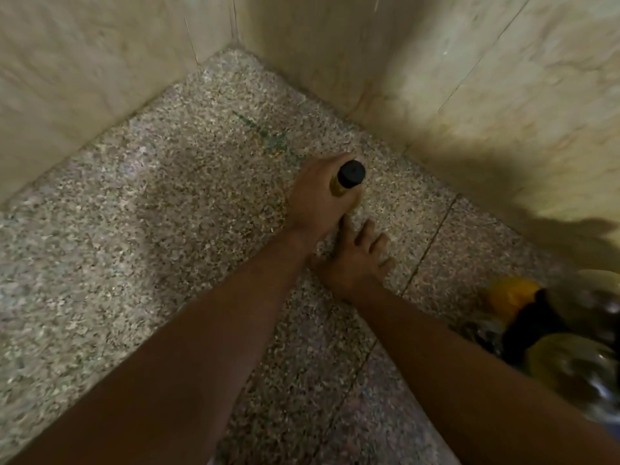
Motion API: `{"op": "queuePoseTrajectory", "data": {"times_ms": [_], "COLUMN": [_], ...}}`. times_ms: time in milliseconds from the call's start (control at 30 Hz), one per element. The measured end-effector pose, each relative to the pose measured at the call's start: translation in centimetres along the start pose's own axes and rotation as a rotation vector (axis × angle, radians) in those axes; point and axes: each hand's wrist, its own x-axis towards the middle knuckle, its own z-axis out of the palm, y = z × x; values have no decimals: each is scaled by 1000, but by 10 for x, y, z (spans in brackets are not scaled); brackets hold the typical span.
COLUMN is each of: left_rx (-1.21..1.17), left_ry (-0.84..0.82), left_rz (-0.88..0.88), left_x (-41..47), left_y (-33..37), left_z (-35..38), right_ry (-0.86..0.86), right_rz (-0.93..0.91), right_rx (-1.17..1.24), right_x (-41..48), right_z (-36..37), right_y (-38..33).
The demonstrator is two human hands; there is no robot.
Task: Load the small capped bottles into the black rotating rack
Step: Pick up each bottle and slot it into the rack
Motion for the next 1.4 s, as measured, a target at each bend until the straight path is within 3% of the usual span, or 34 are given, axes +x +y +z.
{"op": "queuePoseTrajectory", "data": {"times_ms": [433, 733, 967, 1200, 1400], "left_rx": [8, 30, 25, 47, 47], "left_ry": [56, 86, 115, 41, -16], "left_rz": [-7, 49, 113, 104, 100], "left_x": [-4, -32, -86, -160, -220], "left_y": [13, 72, 123, 148, 180], "left_z": [-14, -32, -40, -13, 15], "right_ry": [54, 208, 364, 343, 398], "right_rz": [-59, -72, -107, -37, 67], "right_rx": [-4, 224, 617, 1043, 1269], "right_x": [-12, -59, -126, -196, -248], "right_z": [-6, -34, -54, -51, -46], "right_y": [9, 26, 47, 92, 142]}}
